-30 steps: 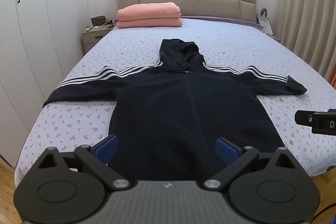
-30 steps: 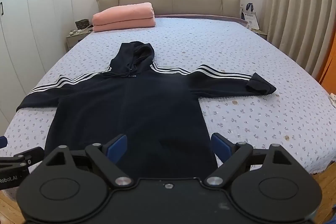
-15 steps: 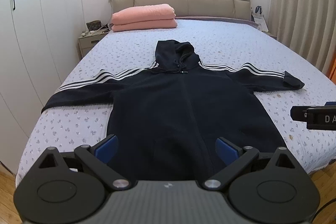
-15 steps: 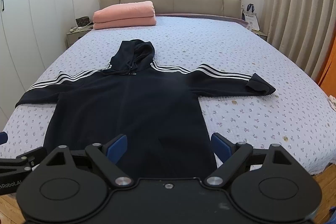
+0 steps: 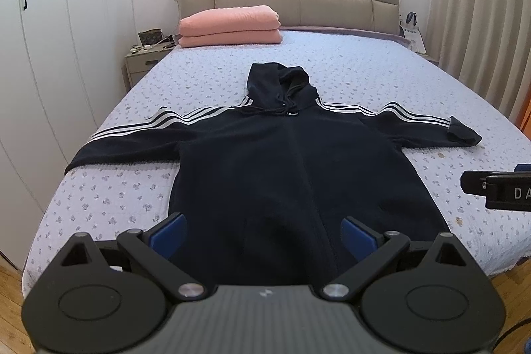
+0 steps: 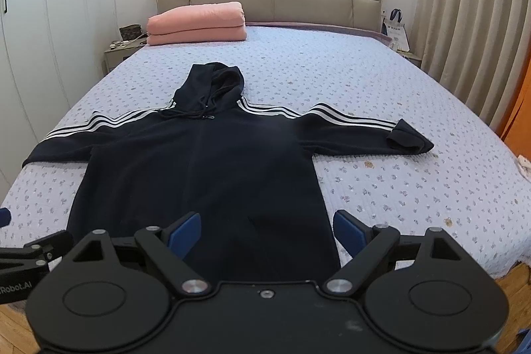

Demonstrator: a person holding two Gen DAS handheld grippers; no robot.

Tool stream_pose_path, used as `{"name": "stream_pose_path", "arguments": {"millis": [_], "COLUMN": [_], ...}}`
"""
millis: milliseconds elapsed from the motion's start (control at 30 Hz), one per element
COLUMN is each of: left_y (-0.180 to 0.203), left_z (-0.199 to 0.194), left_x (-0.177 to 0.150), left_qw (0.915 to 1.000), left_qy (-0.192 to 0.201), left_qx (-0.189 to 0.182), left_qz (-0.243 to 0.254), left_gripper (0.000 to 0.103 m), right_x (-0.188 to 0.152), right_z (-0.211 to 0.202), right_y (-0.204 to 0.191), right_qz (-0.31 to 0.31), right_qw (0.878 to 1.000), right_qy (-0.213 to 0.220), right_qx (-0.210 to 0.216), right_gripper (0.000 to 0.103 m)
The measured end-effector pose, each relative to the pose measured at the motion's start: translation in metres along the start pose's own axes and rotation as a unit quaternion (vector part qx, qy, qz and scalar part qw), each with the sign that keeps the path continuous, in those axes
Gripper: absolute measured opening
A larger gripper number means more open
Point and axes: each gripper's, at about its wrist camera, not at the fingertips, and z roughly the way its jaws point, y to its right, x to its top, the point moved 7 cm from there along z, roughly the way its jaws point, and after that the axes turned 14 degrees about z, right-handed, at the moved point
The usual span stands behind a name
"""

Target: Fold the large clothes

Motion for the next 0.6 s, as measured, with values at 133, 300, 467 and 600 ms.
{"name": "stream_pose_path", "arguments": {"millis": [133, 300, 467, 600], "left_y": [-0.001, -0.003, -0.008, -0.009], "left_z": [-0.002, -0.004, -0.003, -0.003], "left_x": [0.000, 0.001, -0.001, -0.002], "left_qw": [1.0000, 0.9999, 0.9998, 0.9996], "left_qy": [0.001, 0.000, -0.004, -0.005], "left_qx": [0.000, 0.000, -0.002, -0.009], "left_qz": [-0.004, -0.011, -0.021, -0.026], "left_gripper": [0.101, 0.101, 0.101, 0.101], "right_x": [-0.001, 0.001, 0.002, 0.002], "right_z": [-0.003, -0.008, -0.009, -0.011], "right_y": [-0.003, -0.001, -0.001, -0.001], "right_qz": [-0.006, 0.001, 0.001, 0.004], "right_qw": [1.000, 1.000, 1.000, 1.000], "right_qy": [0.005, 0.015, 0.015, 0.019], "right_qx": [-0.004, -0.005, -0.007, -0.005], "right_gripper": [0.102, 0.102, 0.102, 0.102]}}
